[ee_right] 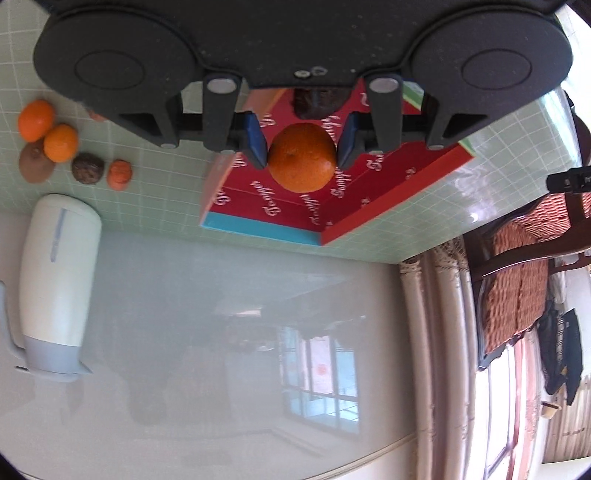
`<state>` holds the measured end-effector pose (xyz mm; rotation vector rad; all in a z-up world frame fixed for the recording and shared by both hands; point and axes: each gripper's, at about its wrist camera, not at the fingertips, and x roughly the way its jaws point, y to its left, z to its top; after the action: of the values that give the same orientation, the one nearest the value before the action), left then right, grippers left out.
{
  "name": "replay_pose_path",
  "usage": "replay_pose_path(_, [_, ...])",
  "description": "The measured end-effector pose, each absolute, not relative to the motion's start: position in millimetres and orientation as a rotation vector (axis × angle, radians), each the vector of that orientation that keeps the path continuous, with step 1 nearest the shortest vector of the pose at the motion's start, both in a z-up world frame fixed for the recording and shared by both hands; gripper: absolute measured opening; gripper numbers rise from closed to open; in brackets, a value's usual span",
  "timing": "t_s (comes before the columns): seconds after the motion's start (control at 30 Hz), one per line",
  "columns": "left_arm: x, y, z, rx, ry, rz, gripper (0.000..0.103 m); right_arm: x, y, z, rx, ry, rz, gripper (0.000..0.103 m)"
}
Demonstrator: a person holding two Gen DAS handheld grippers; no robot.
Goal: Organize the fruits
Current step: 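Carry the mandarin into the red box and open the right gripper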
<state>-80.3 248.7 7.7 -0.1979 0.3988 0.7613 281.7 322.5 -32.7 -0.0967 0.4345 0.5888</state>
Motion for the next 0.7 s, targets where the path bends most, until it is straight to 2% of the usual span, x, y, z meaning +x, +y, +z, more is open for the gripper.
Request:
replay_pose_path(0.37, [-86.5, 258.6, 7.0, -0.205, 0.401, 0.785, 0.098, 277.9, 355.9, -46.4, -0.176, 0.467, 0.647, 0.041])
replay_pose_path(0.53, [-84.4, 257.2, 6.9, -0.212, 0.406, 0.775, 0.098, 276.6, 350.4, -41.7, -0.161, 0.441, 0.626, 0.045])
replay_pose_path(0.63, [-81.4, 252.7, 7.0, -0.195, 0.408, 0.766, 0.098, 277.9, 344.0, -39.2, -0.147, 0.423, 0.594, 0.059])
replay_pose_path(0.67, [-80.8, 251.5, 7.3, -0.191, 0.408, 0.764, 0.098, 277.2, 341.4, -37.6, -0.142, 0.411, 0.582, 0.067])
replay_pose_path(0.7, [-80.2, 250.0, 7.6, -0.187, 0.408, 0.763, 0.098, 277.4, 339.7, -36.4, -0.141, 0.401, 0.572, 0.069])
